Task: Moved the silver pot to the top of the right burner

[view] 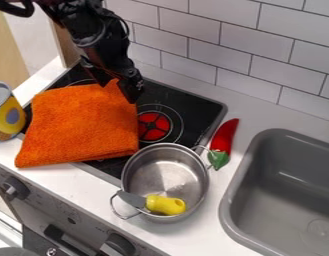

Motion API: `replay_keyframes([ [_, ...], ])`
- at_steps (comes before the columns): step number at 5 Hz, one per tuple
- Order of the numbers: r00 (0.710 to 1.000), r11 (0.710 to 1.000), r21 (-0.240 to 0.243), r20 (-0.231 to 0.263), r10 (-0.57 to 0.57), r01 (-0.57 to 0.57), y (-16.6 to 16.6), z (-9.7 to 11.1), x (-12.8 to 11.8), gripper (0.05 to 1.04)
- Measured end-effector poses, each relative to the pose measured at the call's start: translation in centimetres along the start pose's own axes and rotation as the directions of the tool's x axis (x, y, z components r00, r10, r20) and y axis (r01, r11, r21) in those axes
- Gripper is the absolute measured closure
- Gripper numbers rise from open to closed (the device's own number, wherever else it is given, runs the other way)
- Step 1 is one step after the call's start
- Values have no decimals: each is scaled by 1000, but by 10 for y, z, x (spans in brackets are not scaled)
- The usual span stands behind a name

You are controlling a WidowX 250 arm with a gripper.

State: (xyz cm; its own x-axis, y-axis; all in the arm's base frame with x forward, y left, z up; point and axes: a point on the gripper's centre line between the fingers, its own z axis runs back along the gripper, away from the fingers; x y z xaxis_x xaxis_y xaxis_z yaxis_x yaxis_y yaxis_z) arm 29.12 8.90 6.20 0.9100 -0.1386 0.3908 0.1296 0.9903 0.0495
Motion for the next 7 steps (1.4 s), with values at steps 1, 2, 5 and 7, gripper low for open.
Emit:
replay_keyframes([
  [1, 1000, 1000, -17, -27, 5, -5, -3, -5, -7, 84],
  [2, 997, 997, -76, -79, 15, -21, -12, 0, -15, 84],
  [5, 981, 980, -183, -167, -103, 72, -42, 32, -39, 84],
  [7, 970, 976, -173, -179, -164, 133, -59, 24, -45, 84],
])
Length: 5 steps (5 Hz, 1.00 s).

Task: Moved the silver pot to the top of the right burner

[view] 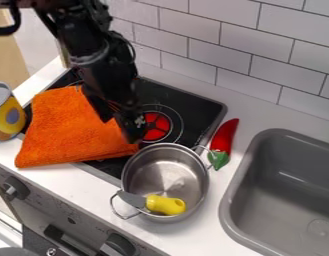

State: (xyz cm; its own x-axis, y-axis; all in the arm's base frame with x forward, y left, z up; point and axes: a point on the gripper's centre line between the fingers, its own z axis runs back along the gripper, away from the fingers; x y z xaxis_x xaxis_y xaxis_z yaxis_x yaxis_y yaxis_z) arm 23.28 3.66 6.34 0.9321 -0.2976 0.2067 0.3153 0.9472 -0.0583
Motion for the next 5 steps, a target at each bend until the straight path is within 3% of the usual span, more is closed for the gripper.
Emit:
replay_keyframes([
  [5, 999, 995, 94, -22, 31, -29, -26, -36, -4, 84],
])
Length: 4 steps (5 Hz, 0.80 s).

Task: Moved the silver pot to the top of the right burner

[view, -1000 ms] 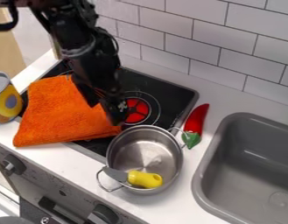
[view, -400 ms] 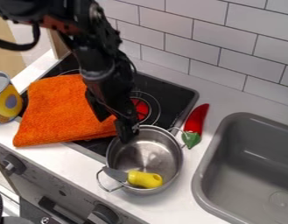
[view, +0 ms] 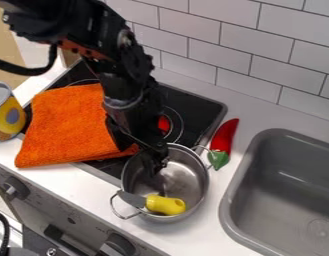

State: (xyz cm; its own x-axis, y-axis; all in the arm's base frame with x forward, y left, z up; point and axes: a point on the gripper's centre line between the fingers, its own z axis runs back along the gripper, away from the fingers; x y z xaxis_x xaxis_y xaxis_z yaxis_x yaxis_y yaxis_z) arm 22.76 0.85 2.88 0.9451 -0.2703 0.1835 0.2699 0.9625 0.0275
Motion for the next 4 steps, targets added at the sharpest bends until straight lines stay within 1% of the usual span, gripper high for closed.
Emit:
replay_keyframes([
  [1, 1000, 999, 17, 0, 31, -31, -5, -8, -1, 93],
  [2, 999, 998, 34, -12, 45, -44, -10, -15, -2, 139],
  [3, 998, 997, 29, -6, 66, -66, -11, -17, -2, 185],
  [4, 997, 998, 6, -29, 66, -66, -13, -17, -6, 444],
])
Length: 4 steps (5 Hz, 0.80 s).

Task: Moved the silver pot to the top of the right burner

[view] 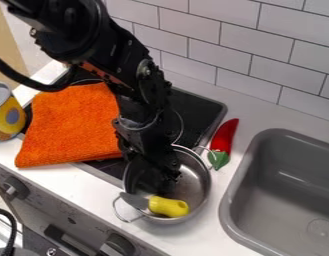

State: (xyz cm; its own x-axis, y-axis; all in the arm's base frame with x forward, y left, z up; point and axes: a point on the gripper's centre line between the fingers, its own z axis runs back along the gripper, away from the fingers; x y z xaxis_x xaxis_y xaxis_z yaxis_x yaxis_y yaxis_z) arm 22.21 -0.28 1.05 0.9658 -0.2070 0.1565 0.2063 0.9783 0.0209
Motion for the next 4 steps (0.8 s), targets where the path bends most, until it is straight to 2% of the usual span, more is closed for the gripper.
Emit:
replay_keyframes([
  [1, 1000, 999, -24, -19, 21, -21, 2, 4, 2, 755],
  [2, 999, 999, -43, -43, 26, -27, 3, 6, 1, 951],
  [3, 998, 997, -69, -55, 36, -39, 8, 10, 3, 1028],
  [4, 992, 989, -109, -82, 93, -102, 13, 15, -4, 1029],
])
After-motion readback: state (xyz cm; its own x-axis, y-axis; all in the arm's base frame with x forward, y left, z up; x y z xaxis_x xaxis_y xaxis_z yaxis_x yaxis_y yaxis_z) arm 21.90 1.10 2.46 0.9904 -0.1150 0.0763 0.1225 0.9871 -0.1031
